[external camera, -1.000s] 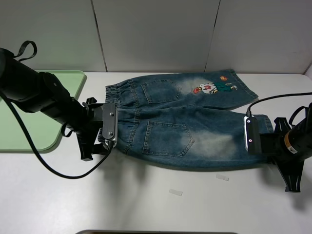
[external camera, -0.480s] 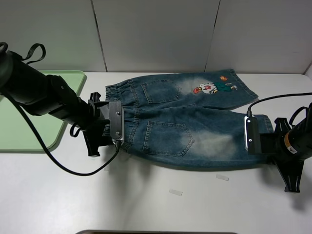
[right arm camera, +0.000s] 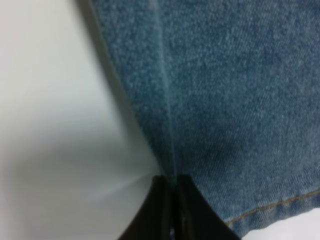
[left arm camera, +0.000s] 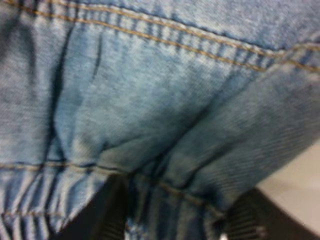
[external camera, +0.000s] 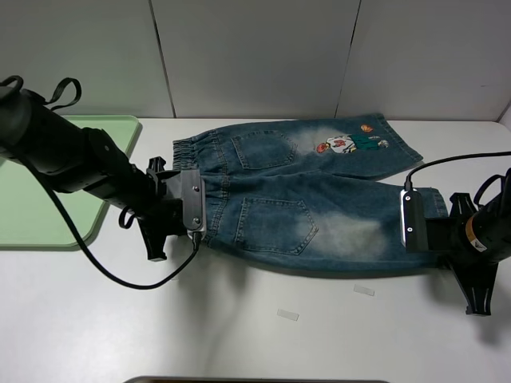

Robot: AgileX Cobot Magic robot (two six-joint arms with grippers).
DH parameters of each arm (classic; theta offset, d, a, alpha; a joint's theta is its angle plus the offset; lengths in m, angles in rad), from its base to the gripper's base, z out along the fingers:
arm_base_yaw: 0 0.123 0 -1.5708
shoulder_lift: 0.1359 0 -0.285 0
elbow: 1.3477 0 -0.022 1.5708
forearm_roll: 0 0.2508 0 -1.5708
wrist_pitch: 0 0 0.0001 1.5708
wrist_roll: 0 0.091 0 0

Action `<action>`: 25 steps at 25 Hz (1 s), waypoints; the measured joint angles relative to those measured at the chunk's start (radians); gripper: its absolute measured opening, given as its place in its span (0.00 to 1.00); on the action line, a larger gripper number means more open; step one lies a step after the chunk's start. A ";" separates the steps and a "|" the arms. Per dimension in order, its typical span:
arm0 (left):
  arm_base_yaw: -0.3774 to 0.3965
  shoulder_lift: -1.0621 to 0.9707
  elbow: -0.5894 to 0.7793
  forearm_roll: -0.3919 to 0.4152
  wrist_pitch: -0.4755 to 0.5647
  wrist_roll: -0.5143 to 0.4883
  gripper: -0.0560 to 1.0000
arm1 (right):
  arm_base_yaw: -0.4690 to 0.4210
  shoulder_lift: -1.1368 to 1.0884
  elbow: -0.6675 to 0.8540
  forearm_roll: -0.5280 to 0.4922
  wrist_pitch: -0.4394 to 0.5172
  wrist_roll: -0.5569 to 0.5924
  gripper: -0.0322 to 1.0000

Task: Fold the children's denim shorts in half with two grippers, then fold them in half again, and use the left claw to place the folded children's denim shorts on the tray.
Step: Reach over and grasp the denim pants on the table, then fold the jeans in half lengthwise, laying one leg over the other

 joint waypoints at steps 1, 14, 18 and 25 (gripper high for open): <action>0.000 0.005 -0.002 -0.002 0.003 -0.001 0.37 | 0.000 0.000 0.000 0.000 0.001 0.000 0.01; -0.001 0.008 -0.011 -0.003 0.056 -0.044 0.14 | 0.000 0.000 0.000 0.000 0.003 0.000 0.01; -0.001 -0.010 -0.011 -0.003 0.134 -0.090 0.14 | 0.000 -0.009 0.000 0.000 0.006 0.003 0.01; -0.001 -0.051 -0.003 0.001 0.311 -0.134 0.13 | 0.000 -0.090 0.001 0.003 0.007 0.071 0.01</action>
